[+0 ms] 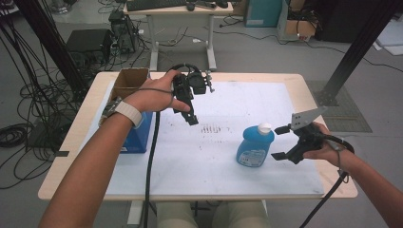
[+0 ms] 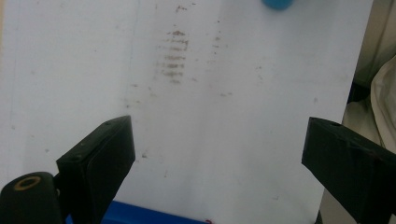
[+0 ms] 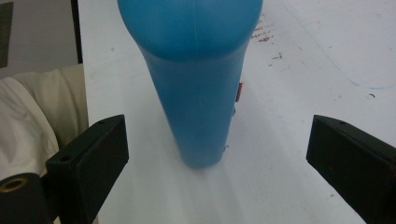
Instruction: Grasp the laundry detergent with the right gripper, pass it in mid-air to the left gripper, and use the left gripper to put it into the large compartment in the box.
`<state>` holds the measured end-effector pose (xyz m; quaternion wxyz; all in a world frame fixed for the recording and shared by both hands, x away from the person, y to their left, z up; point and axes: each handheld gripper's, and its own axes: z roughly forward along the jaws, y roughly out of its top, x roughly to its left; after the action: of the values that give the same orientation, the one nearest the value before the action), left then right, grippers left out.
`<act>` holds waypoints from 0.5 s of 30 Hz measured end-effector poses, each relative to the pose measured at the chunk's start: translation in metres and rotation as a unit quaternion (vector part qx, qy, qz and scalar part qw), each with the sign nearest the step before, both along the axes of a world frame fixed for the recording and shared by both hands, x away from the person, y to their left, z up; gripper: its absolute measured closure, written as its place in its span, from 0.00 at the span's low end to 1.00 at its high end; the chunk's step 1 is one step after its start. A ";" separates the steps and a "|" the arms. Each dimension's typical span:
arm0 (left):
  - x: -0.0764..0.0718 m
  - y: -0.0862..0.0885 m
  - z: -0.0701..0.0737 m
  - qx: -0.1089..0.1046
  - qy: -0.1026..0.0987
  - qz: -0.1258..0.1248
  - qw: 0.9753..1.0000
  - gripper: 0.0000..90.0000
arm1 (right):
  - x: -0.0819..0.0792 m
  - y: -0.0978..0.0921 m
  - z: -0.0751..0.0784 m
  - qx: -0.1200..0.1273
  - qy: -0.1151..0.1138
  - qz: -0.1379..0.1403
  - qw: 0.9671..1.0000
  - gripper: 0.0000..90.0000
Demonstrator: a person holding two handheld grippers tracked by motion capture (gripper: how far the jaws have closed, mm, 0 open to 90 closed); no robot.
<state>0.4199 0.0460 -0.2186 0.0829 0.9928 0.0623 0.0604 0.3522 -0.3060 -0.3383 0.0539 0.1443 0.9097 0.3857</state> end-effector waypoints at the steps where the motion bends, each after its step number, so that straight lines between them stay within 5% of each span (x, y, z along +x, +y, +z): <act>1: 0.000 0.000 0.000 0.000 0.000 -0.001 1.000 0.11 | 0.000 0.000 -0.001 0.002 0.000 -0.001 1.000 0.06; 15: -0.001 0.002 0.000 -0.005 -0.001 0.004 1.000 0.11 | -0.001 -0.001 -0.008 0.022 -0.005 0.000 1.000 0.06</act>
<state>0.4193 0.0479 -0.2183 0.0872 0.9921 0.0663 0.0617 0.3510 -0.3073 -0.3461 0.0550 0.1440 0.9008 0.4059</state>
